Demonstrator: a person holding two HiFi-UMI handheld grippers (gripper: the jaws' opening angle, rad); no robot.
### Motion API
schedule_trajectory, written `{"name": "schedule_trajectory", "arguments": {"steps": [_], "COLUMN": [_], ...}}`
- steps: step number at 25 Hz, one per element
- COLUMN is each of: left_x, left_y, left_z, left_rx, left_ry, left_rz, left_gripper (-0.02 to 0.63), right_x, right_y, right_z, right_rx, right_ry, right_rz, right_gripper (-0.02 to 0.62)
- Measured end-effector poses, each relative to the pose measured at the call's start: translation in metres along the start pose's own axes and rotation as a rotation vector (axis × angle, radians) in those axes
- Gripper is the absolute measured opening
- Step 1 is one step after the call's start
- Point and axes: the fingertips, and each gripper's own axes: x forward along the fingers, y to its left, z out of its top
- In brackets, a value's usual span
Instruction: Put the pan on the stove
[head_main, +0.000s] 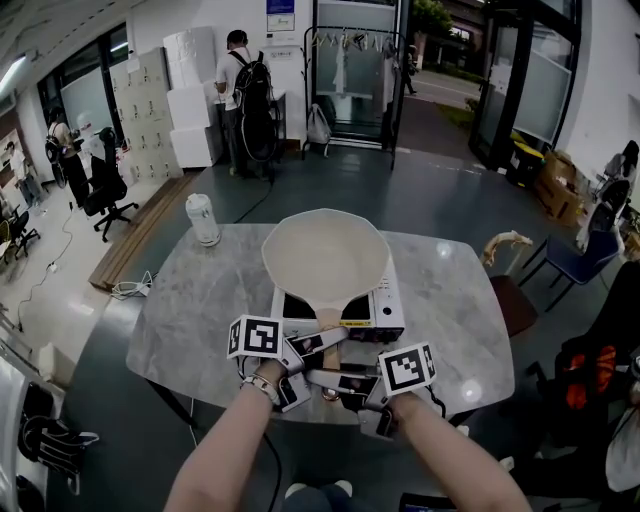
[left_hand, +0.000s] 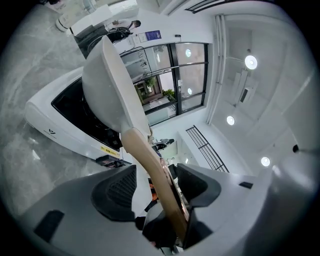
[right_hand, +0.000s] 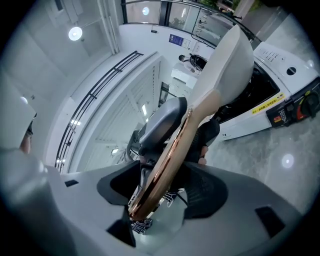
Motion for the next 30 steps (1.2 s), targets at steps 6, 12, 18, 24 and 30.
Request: {"name": "schedule_trajectory", "arguments": {"steps": [6,12,18,24,30], "left_x": [-0.006,-0.008,-0.015,-0.028,-0.046], "left_y": [0.001,0.007,0.006,0.008,0.009], "left_z": [0.004,0.005,0.008,0.009,0.011], "left_rx": [-0.033,-0.069,-0.094,-0.111,-0.119], "left_ry": [-0.039,-0.044,-0.060,-0.080,-0.102], "left_rz": [-0.019,0.001,-0.005,-0.012,-0.003], "left_gripper": [0.310,0.354,0.362,0.364,0.364], "right_x": [0.003,0.000,-0.012,-0.023,-0.036], "right_y": [0.009,0.008,0.000,-0.003,-0.004], "right_z": [0.009,0.012,0.016,0.022,0.024], "right_rx": [-0.026,-0.022,0.016,0.003,0.005], "right_ry": [-0.023,-0.018,-0.034,-0.064,-0.082], "right_rz": [0.059,0.044,-0.016,-0.010,-0.032], "right_gripper": [0.291,0.302,0.302,0.304,0.305]}}
